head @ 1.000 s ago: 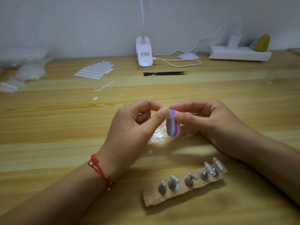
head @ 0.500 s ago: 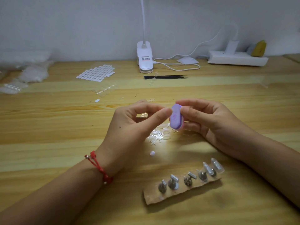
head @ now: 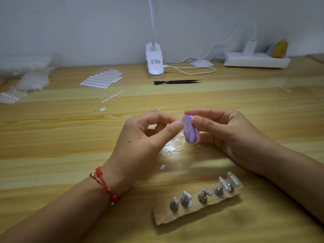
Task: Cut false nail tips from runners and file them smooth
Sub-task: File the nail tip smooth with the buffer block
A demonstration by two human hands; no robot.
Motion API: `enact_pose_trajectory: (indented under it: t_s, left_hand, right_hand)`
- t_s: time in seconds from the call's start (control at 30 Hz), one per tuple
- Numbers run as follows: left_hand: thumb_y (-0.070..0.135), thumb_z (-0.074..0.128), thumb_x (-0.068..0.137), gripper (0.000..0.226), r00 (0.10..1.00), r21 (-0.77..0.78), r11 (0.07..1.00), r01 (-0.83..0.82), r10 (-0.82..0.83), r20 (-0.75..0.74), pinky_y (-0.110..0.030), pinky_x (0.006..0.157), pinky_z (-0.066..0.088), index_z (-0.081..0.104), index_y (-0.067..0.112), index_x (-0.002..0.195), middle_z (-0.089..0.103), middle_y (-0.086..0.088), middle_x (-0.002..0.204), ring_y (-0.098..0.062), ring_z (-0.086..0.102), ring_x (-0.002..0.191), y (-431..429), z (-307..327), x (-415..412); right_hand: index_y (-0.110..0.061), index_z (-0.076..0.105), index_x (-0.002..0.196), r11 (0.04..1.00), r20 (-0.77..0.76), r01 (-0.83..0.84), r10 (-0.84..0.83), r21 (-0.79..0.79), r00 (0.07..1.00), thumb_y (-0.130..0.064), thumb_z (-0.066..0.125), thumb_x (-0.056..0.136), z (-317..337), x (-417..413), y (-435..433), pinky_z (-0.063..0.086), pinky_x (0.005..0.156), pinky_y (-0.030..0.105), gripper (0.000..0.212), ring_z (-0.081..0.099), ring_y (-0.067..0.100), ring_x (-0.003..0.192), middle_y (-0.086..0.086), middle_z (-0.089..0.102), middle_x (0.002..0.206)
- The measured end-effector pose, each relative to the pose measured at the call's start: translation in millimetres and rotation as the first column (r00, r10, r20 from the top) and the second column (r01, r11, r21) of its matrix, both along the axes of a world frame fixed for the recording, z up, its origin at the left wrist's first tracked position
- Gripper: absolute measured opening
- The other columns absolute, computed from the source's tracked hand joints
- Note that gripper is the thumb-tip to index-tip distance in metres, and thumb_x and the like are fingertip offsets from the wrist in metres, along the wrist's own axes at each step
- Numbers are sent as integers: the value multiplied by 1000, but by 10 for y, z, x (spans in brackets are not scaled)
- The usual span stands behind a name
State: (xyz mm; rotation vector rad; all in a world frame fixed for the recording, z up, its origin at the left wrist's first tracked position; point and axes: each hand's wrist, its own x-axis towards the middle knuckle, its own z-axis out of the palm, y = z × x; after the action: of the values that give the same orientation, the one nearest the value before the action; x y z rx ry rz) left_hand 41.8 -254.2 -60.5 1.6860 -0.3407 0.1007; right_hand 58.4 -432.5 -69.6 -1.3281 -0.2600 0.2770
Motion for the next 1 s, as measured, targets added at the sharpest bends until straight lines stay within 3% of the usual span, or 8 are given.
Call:
enact_pose_trajectory:
  t_s: [0.2,0.3,0.37,0.53,0.67,0.83,1.0]
  left_hand:
    - [25,67,74,13,999,-13,999,-35,35,-3,-8,44,29,69,12,74,36,-27,71,-2,31,42,2,-8,4]
    - [17,68,79,8,1000,-15,1000,-10,10,-27,-9,43,29,69,10,75,35,-20,67,-2,31,41,11,-30,16]
    - [15,68,81,8,999,2,1000,22,-22,-41,-8,44,30,69,9,75,35,-25,68,-2,32,41,8,-35,9]
    - [17,67,80,8,1000,-23,1000,-6,6,-22,-9,44,28,68,10,75,31,-16,64,-3,29,42,19,-37,10]
    - [25,66,73,15,999,-13,999,40,-40,-18,-8,44,29,68,10,75,34,-23,67,-2,31,42,-3,-19,5]
    - [26,67,75,15,1000,-33,999,-21,20,-5,-10,43,28,69,11,76,31,-20,64,-4,29,43,20,-27,14]
    - [26,66,73,17,1000,-15,1000,14,-14,-12,-9,43,29,69,10,75,35,-28,67,-3,30,42,6,-17,6]
  right_hand:
    - [-24,80,86,998,17,-15,16,-65,1000,-31,78,59,12,-17,7,54,64,19,28,71,10,74,2,76,83]
    - [-20,80,83,1000,12,17,-17,-3,1000,-27,78,58,-2,-5,12,55,61,20,26,70,11,68,2,75,77]
    - [-19,80,84,999,10,25,-25,21,1000,-26,77,60,-1,-6,11,55,62,20,26,70,10,68,2,75,77]
    - [-25,80,85,995,21,-54,56,-85,998,-33,78,59,22,-18,-4,53,63,18,27,70,7,73,-1,76,83]
    - [-19,80,84,999,13,13,-14,35,1000,-27,77,59,-5,7,5,55,60,20,26,70,10,68,3,74,77]
    - [-24,79,87,994,29,-63,65,-92,997,-32,79,61,5,-16,-6,55,63,20,27,70,12,70,1,75,82]
    - [-20,80,82,1000,26,10,-11,21,1000,-26,78,59,-11,5,2,55,60,20,23,69,10,67,0,73,75]
